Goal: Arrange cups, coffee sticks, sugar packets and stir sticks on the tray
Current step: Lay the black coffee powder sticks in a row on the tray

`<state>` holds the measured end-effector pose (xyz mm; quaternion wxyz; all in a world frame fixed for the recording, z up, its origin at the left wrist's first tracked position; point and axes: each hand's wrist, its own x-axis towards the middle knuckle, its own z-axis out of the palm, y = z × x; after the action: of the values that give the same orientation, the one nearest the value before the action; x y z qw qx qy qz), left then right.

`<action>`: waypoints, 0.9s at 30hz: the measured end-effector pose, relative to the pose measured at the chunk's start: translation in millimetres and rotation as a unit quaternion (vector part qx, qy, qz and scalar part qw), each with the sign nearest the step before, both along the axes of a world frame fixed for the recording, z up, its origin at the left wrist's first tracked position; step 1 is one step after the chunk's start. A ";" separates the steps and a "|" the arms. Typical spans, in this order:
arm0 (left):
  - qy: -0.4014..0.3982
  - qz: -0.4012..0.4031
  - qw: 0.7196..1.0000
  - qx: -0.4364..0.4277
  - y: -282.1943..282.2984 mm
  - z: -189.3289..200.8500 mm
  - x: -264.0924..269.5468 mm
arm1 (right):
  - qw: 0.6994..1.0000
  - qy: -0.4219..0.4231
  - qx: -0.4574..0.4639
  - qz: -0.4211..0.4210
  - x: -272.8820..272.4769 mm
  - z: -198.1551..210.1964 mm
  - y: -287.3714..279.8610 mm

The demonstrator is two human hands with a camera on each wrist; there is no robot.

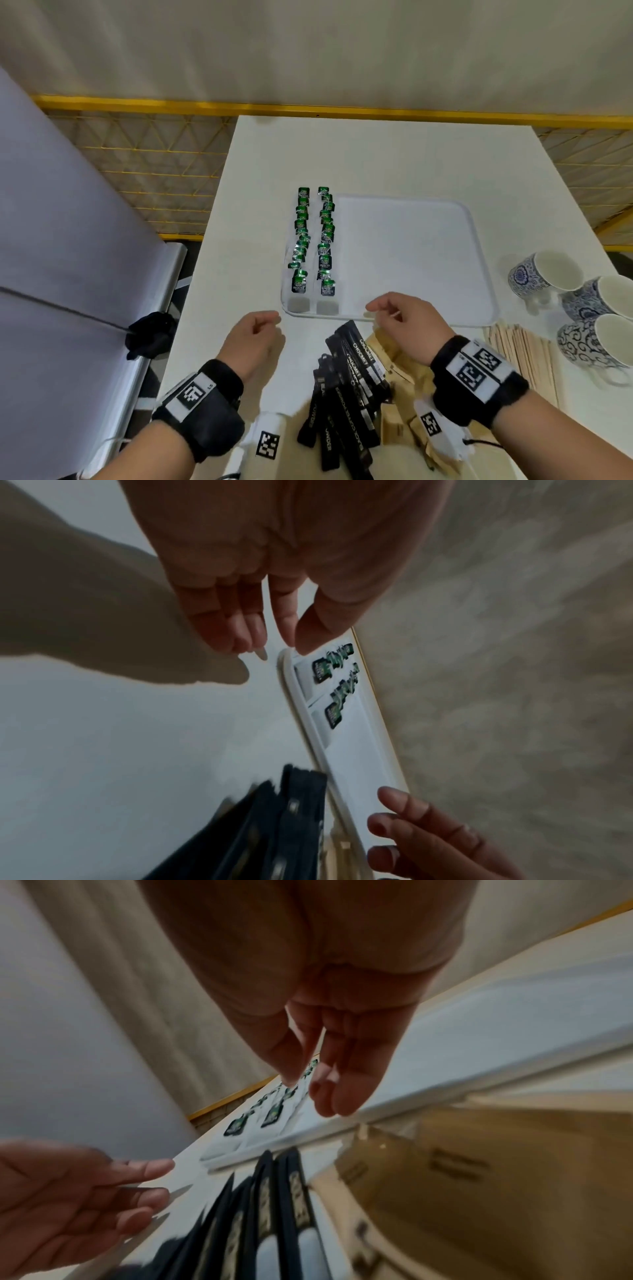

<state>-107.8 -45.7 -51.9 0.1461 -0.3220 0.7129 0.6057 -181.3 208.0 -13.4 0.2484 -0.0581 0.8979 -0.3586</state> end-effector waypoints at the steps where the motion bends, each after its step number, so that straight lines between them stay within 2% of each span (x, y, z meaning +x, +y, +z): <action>1: -0.011 -0.006 1.000 0.002 3.6 0.4 10.1 | 1.000 -0.005 0.010 0.011 8.4 0.3 4.3; 12: -0.052 -0.018 0.998 -0.032 66.5 4.4 74.8 | 0.990 -0.024 0.060 0.122 62.8 0.0 24.6; 18: -0.086 -0.099 0.976 -0.176 101.7 6.1 86.2 | 0.987 0.004 0.080 0.139 59.8 -8.6 16.6; 22: -0.108 -0.162 0.939 -0.285 121.4 11.5 83.2 | 0.986 0.009 0.098 0.137 59.5 -18.5 12.5; 24: -0.113 -0.170 0.930 -0.307 125.1 13.2 79.0 | 0.985 0.010 0.103 0.135 59.3 -20.4 12.4; 27: -0.101 -0.151 0.941 -0.285 124.6 10.9 71.2 | 0.984 0.011 0.116 0.134 59.0 -23.4 12.9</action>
<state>-36.7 78.9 -41.0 0.2085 -0.2983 0.8775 0.3122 -122.2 220.9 -36.8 0.2893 -0.1526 0.9202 -0.2149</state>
